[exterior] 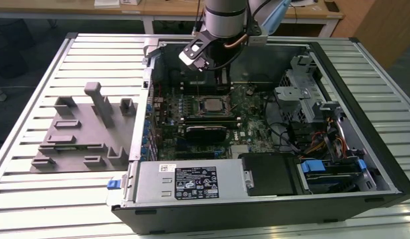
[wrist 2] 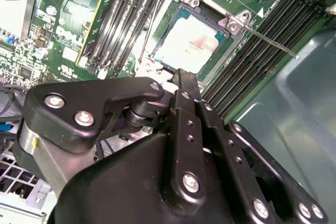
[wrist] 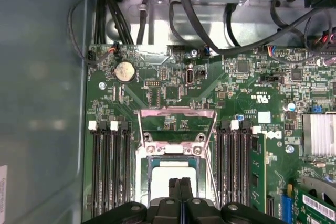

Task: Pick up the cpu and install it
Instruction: 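Close the cpu cover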

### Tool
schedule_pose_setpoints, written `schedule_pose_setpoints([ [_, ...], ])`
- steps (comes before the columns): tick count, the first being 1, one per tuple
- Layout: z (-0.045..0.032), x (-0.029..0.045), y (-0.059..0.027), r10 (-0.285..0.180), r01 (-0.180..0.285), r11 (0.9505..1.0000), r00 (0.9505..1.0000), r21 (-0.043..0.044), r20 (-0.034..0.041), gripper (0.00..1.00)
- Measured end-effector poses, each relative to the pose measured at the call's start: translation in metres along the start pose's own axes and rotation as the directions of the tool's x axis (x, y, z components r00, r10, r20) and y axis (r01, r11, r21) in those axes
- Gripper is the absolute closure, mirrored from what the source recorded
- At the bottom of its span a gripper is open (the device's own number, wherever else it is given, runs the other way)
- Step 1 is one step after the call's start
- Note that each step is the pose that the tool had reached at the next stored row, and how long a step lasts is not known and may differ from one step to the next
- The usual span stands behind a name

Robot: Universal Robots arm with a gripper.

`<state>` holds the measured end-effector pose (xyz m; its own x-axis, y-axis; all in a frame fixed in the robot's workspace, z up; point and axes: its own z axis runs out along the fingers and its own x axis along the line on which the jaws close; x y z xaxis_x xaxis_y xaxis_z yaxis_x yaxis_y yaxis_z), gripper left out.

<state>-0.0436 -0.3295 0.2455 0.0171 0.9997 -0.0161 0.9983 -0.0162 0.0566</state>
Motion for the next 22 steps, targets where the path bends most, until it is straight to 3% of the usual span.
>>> schedule_pose_setpoints([
  [4,-0.0068,-0.0001,0.0005,0.000,0.000,1.0000,1.0000,0.0000,0.0001,0.89],
  [8,-0.0068,-0.0001,0.0033,0.000,0.000,1.0000,1.0000,0.0001,0.0001,0.89],
  [16,-0.0059,0.0002,0.0191,0.000,0.000,1.0000,1.0000,0.0000,0.0000,0.89],
  [22,-0.0104,0.0002,0.0220,0.000,0.000,1.0000,1.0000,0.0012,0.0000,0.89],
])
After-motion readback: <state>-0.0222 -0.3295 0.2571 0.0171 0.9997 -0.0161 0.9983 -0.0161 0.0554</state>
